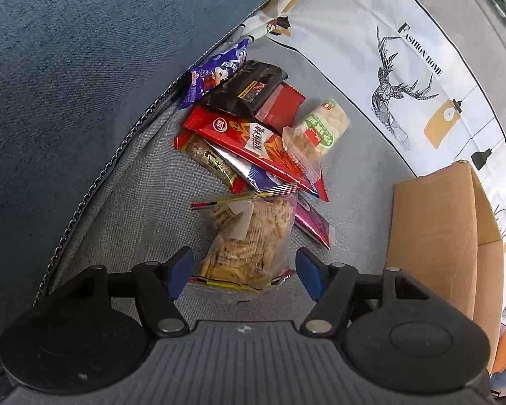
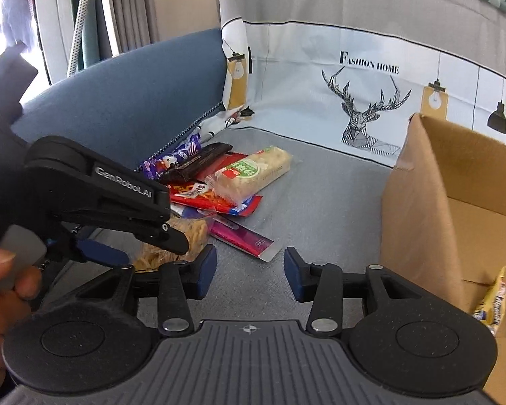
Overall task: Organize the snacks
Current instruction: 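Grasp the clear cracker bag with the left tool while the right tool moves to the pile, then grasp the purple stick-shaped snack with the right tool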
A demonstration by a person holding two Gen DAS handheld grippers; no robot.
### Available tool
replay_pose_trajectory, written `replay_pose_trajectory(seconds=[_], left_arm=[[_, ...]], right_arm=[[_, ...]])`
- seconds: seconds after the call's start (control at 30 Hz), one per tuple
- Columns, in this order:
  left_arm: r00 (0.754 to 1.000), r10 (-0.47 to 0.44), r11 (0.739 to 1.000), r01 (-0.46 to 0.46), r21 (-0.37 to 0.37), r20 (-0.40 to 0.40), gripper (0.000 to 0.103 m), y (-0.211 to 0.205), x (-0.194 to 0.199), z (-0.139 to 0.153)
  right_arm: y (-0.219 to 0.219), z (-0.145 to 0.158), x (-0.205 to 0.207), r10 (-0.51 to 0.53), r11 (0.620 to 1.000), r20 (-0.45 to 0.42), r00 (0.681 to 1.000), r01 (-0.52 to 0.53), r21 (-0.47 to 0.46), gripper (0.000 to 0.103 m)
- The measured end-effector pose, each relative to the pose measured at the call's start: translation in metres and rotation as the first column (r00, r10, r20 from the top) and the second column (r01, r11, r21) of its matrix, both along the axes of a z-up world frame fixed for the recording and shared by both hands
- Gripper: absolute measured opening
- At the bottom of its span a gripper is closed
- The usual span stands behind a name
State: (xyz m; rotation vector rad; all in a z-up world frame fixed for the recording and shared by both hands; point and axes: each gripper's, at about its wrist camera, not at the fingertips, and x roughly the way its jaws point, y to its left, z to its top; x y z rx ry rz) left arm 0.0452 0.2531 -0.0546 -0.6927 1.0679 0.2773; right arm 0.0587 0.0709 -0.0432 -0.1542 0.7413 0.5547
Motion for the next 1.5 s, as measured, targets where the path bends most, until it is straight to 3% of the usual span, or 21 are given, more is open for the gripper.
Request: replay_pose_trajectory(seconds=[0.13, 0.2, 0.3, 0.4, 0.77, 1.03, 1.27, 1.5], left_arm=[[1.0, -0.015, 1.0, 0.015, 0.01, 0.005, 0.065, 0.0, 0.001, 0.0], [0.999, -0.024, 0.999, 0.023, 0.029, 0.026, 0.049, 0.0, 0.001, 0.003], [0.999, -0.025, 0.995, 0.021, 0.098, 0.04, 0.041, 0.0, 0.0, 0.01], [0.999, 0.011, 0.992, -0.016, 0.125, 0.041, 0.04, 0.006, -0.003, 0.012], [0.998, 0.047, 0.997, -0.05, 0.061, 0.051, 0.04, 0.02, -0.008, 0.009], [0.996, 0.068, 0.997, -0.069, 0.018, 0.057, 0.041, 0.025, -0.014, 0.007], [0.996, 0.062, 0.998, -0.062, -0.012, 0.063, 0.041, 0.029, -0.019, 0.006], [0.997, 0.034, 0.995, -0.028, -0.095, 0.064, 0.04, 0.03, -0.021, 0.0]], right_arm=[[0.009, -0.011, 0.012, -0.008, 1.0, -0.02, 1.0, 0.008, -0.012, 0.049], [0.016, -0.018, 0.019, -0.003, 0.999, -0.022, 1.0, 0.002, -0.043, 0.049], [0.028, -0.028, 0.029, 0.014, 0.997, -0.021, 1.0, -0.016, -0.071, 0.049], [0.039, -0.038, 0.037, 0.042, 0.993, -0.017, 0.999, -0.044, -0.11, 0.05], [0.058, -0.059, 0.059, 0.121, 0.982, -0.031, 0.992, -0.124, -0.142, 0.058], [0.057, -0.051, 0.046, 0.226, 0.962, 0.0, 0.974, -0.223, -0.156, 0.014], [0.046, -0.037, 0.016, 0.213, 0.962, -0.025, 0.977, -0.214, -0.172, 0.009], [0.012, -0.032, -0.03, 0.052, 0.974, -0.122, 0.991, -0.077, -0.212, 0.009]])
